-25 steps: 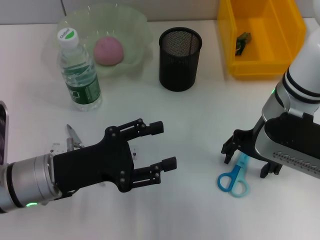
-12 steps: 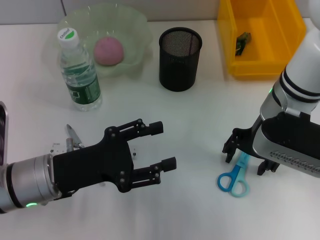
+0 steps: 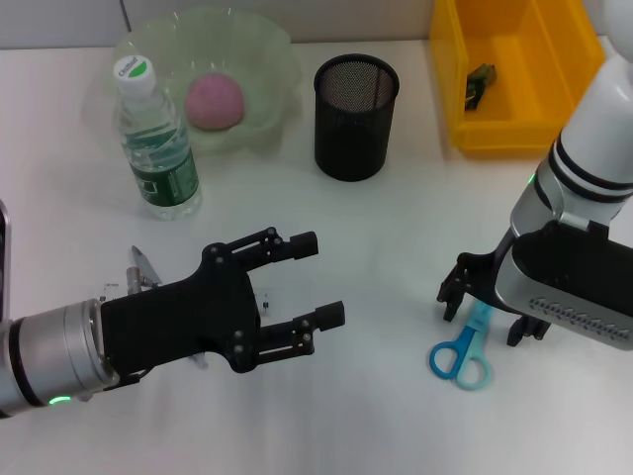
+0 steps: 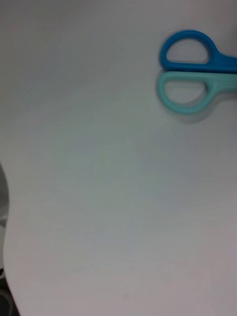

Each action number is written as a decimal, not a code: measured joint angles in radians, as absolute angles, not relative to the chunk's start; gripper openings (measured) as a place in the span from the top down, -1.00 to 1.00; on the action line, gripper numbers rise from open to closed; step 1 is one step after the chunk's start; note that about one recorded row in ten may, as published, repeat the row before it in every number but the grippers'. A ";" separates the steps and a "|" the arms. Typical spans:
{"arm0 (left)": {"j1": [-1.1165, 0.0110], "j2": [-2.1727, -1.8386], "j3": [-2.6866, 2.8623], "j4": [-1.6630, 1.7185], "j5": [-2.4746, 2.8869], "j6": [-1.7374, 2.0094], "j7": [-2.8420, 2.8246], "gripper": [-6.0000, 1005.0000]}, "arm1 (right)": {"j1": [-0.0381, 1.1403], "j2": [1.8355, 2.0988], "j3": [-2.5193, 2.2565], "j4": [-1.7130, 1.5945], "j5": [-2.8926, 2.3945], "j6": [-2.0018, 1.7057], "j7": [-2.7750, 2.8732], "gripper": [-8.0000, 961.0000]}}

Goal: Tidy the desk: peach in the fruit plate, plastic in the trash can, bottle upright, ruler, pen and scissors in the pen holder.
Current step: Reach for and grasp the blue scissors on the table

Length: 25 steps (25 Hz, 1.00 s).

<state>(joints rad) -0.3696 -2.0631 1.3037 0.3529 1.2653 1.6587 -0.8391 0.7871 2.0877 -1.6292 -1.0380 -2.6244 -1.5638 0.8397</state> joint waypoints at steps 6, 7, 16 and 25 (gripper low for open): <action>-0.370 -2.063 1.302 0.353 1.266 1.652 -0.833 -0.50 | 0.787 2.088 -1.642 -1.038 -2.624 -1.553 0.844 -0.51; -0.370 -2.063 1.302 0.353 1.266 1.652 -0.830 -0.50 | 0.787 2.088 -1.643 -1.038 -2.624 -1.552 0.844 -0.51; -0.368 -2.062 1.301 0.353 1.267 1.648 -0.816 -0.50 | 0.788 2.089 -1.647 -1.039 -2.623 -1.547 0.846 -0.46; -0.367 -2.060 1.297 0.353 1.267 1.634 -0.816 -0.50 | 0.788 2.091 -1.647 -1.073 -2.615 -1.541 0.858 -0.40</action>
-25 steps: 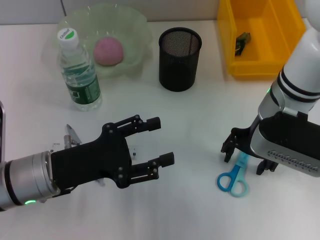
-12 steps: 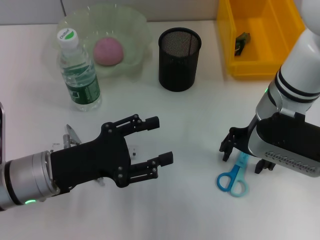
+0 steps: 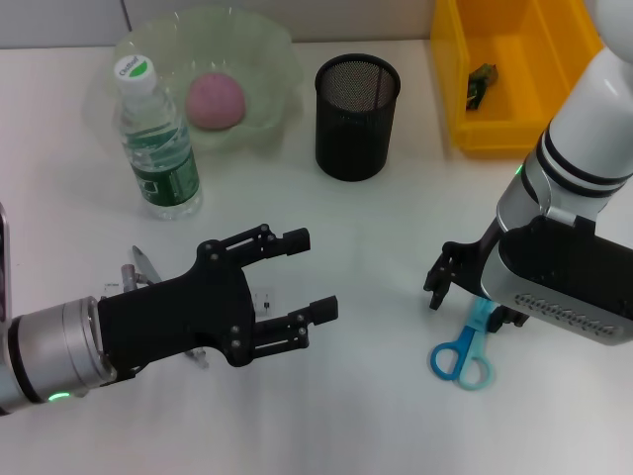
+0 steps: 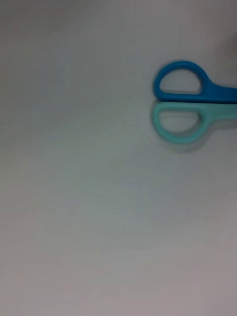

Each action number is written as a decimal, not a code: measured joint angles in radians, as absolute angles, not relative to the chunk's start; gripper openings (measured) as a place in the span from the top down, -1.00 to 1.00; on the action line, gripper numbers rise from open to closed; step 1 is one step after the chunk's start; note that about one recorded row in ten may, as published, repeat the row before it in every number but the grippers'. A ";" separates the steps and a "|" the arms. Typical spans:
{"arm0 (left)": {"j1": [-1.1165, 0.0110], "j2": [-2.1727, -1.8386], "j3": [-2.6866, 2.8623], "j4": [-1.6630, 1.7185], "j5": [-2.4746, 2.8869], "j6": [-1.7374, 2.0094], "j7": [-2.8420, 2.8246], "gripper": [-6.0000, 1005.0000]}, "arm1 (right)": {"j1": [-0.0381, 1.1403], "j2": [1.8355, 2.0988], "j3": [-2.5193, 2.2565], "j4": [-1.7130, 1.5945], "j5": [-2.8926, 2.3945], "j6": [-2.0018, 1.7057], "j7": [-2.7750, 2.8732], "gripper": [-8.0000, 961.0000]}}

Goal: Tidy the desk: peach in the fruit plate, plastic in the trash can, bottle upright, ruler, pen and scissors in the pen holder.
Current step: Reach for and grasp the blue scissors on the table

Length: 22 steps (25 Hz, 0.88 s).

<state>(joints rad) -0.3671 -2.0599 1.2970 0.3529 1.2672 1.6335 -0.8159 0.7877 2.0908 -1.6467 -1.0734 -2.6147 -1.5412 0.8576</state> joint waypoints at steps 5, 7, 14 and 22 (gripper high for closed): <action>-0.367 -2.060 1.297 0.353 1.266 1.624 -0.816 -0.51 | 0.788 2.091 -1.648 -1.075 -2.614 -1.560 0.859 -0.37; -0.367 -2.060 1.297 0.353 1.265 1.624 -0.816 -0.51 | 0.789 2.091 -1.648 -1.075 -2.613 -1.571 0.860 -0.28; -0.367 -2.060 1.298 0.353 1.262 1.624 -0.816 -0.51 | 0.789 2.090 -1.649 -1.073 -2.616 -1.580 0.862 0.00; -0.367 -2.058 1.281 0.353 1.264 1.623 -0.816 -0.51 | 0.787 2.089 -1.655 -1.076 -2.621 -1.592 0.865 0.03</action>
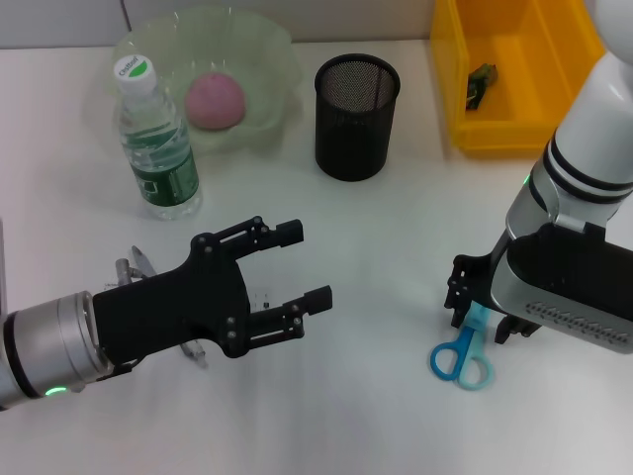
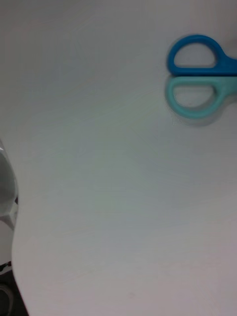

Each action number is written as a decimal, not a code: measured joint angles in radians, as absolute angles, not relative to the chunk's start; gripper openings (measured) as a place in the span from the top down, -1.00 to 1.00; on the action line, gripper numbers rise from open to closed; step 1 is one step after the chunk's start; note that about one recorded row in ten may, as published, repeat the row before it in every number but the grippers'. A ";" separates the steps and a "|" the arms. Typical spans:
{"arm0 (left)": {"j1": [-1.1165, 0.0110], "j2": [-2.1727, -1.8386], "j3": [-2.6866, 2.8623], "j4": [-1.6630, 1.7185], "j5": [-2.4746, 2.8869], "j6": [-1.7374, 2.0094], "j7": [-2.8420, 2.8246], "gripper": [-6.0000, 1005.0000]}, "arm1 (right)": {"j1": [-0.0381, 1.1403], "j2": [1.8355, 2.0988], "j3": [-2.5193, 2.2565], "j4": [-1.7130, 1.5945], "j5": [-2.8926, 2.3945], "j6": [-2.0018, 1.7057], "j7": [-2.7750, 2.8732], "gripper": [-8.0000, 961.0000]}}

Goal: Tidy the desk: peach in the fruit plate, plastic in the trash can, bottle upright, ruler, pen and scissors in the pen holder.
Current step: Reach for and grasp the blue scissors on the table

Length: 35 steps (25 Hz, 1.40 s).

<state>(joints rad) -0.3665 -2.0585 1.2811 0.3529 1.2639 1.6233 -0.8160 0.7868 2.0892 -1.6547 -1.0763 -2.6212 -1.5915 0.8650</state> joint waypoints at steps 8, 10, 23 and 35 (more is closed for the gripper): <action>-0.365 -2.058 1.278 0.353 1.266 1.623 -0.816 -0.51 | 0.785 2.089 -1.673 -1.078 -2.623 -1.583 0.879 0.06; -0.365 -2.058 1.278 0.353 1.267 1.623 -0.816 -0.51 | 0.785 2.089 -1.675 -1.078 -2.623 -1.582 0.881 0.07; -0.365 -2.058 1.275 0.353 1.267 1.621 -0.815 -0.51 | 0.783 2.089 -1.698 -1.071 -2.623 -1.550 0.888 0.22; -0.365 -2.054 1.273 0.353 1.262 1.618 -0.799 -0.50 | 0.780 2.089 -1.701 -1.074 -2.621 -1.543 0.897 0.44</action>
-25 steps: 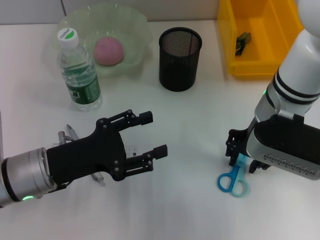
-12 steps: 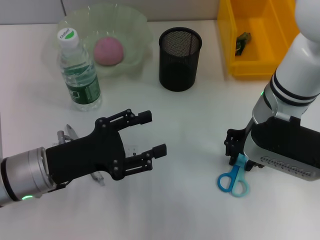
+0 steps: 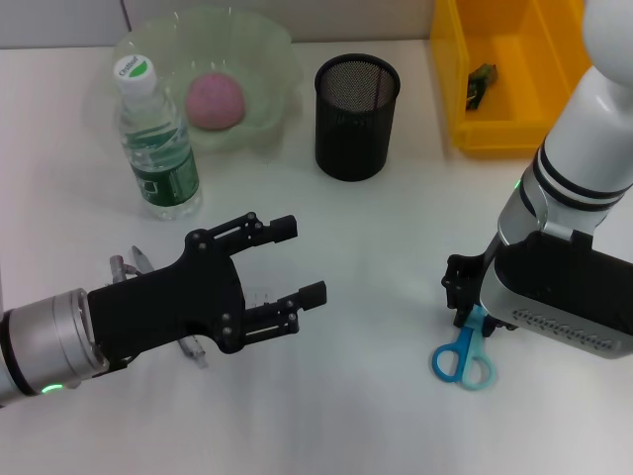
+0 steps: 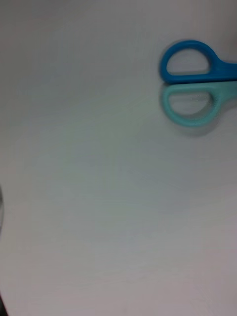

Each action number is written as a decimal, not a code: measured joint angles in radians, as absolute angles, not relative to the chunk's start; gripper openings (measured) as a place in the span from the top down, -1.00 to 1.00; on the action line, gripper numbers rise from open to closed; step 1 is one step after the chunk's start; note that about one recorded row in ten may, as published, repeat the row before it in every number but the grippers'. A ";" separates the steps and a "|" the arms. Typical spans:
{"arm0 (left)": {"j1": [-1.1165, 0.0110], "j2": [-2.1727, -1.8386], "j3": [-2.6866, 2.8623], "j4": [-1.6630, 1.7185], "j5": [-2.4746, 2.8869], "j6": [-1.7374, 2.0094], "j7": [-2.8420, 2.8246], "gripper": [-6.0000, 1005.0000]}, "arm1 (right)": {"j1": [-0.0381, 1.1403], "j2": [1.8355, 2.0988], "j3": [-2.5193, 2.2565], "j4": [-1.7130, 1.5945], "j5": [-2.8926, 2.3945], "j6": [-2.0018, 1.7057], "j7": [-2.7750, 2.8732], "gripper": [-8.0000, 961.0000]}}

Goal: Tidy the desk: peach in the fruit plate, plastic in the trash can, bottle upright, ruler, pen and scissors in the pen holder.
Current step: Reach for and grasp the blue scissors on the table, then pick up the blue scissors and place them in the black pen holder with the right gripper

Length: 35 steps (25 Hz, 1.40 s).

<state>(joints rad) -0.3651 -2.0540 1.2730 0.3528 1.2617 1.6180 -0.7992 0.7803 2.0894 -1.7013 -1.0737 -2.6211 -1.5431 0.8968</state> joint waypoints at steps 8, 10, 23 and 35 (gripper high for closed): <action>-0.365 -2.053 1.271 0.353 1.261 1.614 -0.799 -0.50 | 0.779 2.089 -1.695 -1.073 -2.615 -1.529 0.899 0.52; -0.365 -2.052 1.271 0.353 1.261 1.614 -0.799 -0.50 | 0.779 2.089 -1.688 -1.079 -2.604 -1.531 0.900 0.52; -0.343 -2.049 1.234 0.402 1.265 1.635 -0.799 -0.50 | 0.703 2.083 -1.401 -1.213 -2.411 -1.646 0.901 0.52; -0.336 -2.045 1.212 0.428 1.262 1.641 -0.788 -0.50 | 0.599 2.080 -1.014 -1.229 -2.110 -1.709 0.891 0.52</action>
